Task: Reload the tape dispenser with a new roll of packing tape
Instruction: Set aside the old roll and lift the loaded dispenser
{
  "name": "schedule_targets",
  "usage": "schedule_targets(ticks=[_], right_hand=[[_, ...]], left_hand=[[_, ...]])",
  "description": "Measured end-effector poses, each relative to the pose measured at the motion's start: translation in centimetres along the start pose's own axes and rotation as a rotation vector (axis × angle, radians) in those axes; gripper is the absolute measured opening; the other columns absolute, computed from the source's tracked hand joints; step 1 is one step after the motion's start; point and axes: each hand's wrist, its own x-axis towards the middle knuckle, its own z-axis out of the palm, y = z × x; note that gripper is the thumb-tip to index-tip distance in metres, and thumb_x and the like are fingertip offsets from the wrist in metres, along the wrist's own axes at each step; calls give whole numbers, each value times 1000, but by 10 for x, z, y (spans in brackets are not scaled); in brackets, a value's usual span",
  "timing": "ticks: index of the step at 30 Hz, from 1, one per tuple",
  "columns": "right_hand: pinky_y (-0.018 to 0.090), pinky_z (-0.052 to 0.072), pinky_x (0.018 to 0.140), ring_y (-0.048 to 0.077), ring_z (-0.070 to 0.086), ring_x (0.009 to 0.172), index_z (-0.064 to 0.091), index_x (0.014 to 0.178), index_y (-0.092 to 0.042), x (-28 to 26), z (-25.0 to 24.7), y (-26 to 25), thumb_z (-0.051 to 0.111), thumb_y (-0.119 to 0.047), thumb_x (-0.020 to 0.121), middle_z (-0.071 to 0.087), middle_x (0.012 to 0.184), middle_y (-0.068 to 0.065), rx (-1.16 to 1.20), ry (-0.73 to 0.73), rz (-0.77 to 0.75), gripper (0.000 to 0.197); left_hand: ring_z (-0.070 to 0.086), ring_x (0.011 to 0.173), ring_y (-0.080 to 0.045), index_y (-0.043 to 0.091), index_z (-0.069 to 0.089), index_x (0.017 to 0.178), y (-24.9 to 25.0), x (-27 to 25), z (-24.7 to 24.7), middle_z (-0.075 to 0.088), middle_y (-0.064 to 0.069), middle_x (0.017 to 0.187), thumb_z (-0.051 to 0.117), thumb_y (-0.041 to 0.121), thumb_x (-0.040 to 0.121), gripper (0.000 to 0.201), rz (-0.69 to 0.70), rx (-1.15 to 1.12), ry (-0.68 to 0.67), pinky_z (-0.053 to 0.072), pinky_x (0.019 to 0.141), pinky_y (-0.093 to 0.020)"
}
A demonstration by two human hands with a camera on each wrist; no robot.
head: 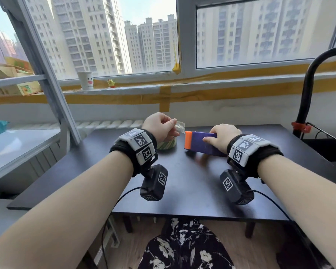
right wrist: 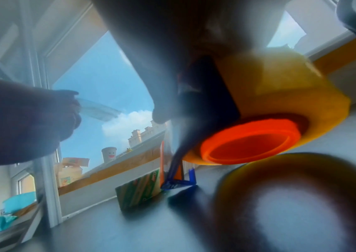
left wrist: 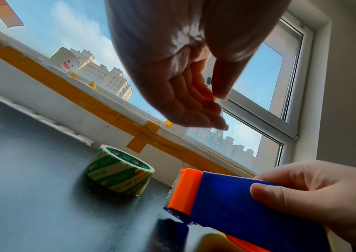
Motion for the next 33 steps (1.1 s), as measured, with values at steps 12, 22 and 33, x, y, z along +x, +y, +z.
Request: schedule_targets(ticks=[12, 22, 33], right_hand=[[27, 42, 69, 28, 55, 79, 65, 90, -7, -5, -5, -3, 70, -43, 75, 60, 82, 9, -80, -91, -23, 39], [27, 40, 65, 25, 53, 76, 54, 79, -10, -11, 2, -10, 79, -46, 64, 56, 78, 6, -68, -143, 5, 46], [25, 42, 67, 23, 53, 78, 68, 96, -3, -13, -2, -13, 77, -44, 66, 59, 81, 6, -80, -127, 2, 52]], left_hand=[[63, 47, -3, 14, 49, 76, 5, -1, 0, 58, -3, 68, 49, 17, 96, 20, -105, -123, -40, 52, 60, -25], [65, 58, -4, 15, 52, 76, 3, -6, -6, 63, -3, 73, 57, 7, 89, 17, -91, -15, -68, 56, 76, -30], [64, 52, -1, 15, 52, 76, 5, -9, -12, 62, -3, 72, 55, 9, 91, 17, -86, -16, -59, 53, 49, -15]])
